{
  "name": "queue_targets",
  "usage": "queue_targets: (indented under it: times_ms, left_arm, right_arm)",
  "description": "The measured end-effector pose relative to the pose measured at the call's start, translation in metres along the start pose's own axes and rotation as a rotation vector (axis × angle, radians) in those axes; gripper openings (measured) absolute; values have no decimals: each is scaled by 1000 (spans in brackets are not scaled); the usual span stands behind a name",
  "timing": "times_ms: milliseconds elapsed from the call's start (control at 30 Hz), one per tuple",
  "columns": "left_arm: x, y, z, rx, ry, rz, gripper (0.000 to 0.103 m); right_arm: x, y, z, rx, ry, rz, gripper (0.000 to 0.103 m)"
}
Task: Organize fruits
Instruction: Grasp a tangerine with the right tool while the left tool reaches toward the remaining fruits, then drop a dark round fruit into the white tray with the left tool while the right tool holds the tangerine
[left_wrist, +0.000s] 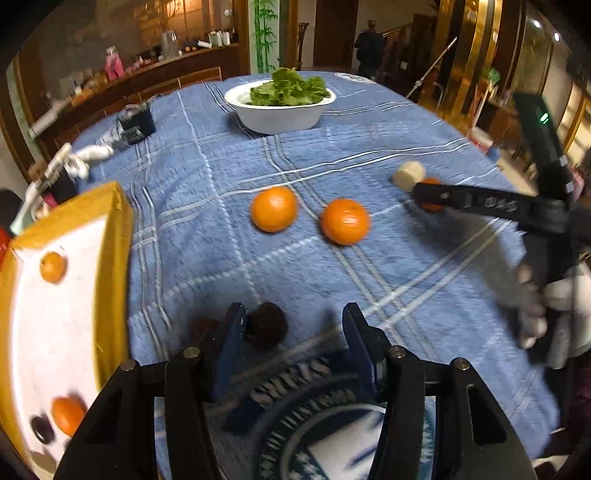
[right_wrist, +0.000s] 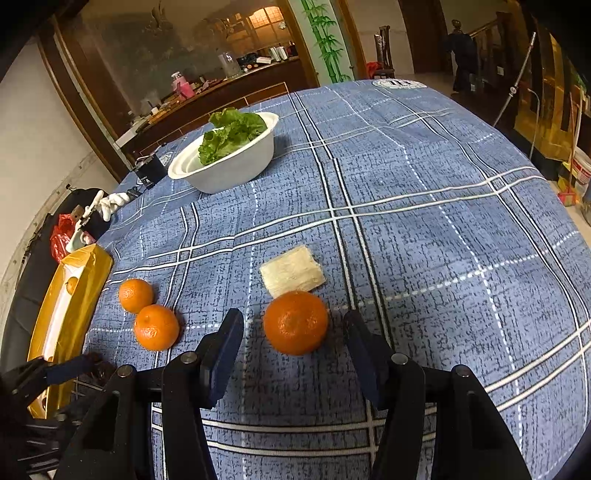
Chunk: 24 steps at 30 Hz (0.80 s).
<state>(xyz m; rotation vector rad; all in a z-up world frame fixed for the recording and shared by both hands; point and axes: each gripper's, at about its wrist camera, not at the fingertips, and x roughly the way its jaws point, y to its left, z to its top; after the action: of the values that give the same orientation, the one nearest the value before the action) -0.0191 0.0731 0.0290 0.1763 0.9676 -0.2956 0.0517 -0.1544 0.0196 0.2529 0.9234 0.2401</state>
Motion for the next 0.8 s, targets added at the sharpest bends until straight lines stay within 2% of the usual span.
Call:
queue_targets:
  times_ms: [33, 100, 167, 200, 233, 433, 667, 733, 800]
  left_arm:
    - [2, 1, 0, 9, 5, 9, 53]
    - [5, 4, -1, 26, 6, 38, 41]
    - [7, 5, -3, 39, 11, 77, 31]
    - [7, 6, -4, 46, 5, 92, 24]
    - [6, 7, -5, 49, 2, 108, 23]
    - [-6, 13, -7, -12, -29, 96, 22]
    - [-43, 20, -12, -128, -105, 21, 22]
    - [-56, 28, -17, -178, -127, -6, 22]
    - [-70, 40, -24, -226, -149, -17, 22]
  right_arm:
    - [1, 0, 1, -2, -2, 5, 60]
    - [2, 1, 2, -5, -7, 6, 60]
    - [3, 3, 2, -17, -8, -1, 54]
    - [4, 5, 2, -25, -7, -6, 46]
    - [4, 6, 1, -32, -8, -17, 37]
    - [-1, 10, -4, -55, -27, -29, 36]
    - [-9, 7, -8, -44, -45, -7, 36]
    - [-15, 8, -11, -42, -66, 19, 36]
    - [-25, 11, -13, -32, -87, 90, 37]
